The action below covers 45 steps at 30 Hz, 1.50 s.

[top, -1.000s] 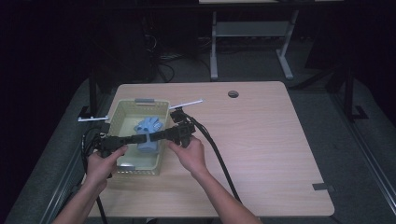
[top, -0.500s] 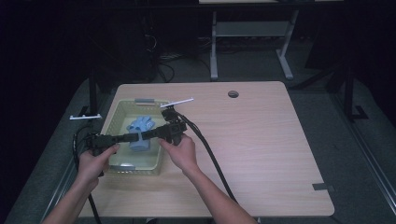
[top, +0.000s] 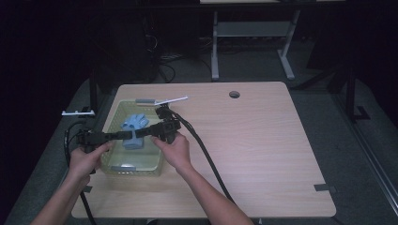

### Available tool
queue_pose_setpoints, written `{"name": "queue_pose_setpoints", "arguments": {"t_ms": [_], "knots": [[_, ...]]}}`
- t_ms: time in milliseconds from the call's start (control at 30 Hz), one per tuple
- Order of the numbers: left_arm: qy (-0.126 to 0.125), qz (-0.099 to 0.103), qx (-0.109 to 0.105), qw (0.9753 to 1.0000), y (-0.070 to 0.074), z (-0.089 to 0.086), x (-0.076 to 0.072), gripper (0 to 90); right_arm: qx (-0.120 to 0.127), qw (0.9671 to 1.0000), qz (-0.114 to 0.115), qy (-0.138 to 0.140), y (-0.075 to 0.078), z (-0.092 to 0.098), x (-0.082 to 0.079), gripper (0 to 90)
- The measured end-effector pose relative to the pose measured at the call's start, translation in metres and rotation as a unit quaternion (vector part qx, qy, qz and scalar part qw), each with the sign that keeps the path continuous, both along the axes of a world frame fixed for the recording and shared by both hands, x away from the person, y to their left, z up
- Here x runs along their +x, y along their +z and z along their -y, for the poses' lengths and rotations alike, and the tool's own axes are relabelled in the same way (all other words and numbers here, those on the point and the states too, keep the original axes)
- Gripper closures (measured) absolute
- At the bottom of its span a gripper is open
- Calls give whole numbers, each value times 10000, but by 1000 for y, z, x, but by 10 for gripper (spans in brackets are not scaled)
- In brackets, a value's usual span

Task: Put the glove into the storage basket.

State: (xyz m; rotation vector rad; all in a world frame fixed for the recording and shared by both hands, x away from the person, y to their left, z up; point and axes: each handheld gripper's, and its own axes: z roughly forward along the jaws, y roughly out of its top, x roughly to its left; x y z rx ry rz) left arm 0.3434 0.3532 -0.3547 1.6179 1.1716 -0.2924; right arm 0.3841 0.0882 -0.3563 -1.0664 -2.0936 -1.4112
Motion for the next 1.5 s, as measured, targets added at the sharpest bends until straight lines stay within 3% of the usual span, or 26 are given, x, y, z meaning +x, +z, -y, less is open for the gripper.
{"name": "queue_pose_setpoints", "arguments": {"t_ms": [200,467,733,1300,1500], "knots": [[1,23,120,9999,4,-3,3,747,15,10000,66,-10,3,-5,2,771],[-29,-246,103,9996,-12,-7,7,748,-246,9997,58,11,-9,-12,3,769],[-53,-381,190,9991,-19,-13,10,759,-218,9997,-39,51,-20,-19,6,764],[-89,-607,848,9945,-32,-6,20,776,-480,9985,-258,-75,-45,-25,12,756],[-87,-686,1067,9919,-35,-2,21,773,-647,9976,-233,-82,-50,-28,11,752]]}}
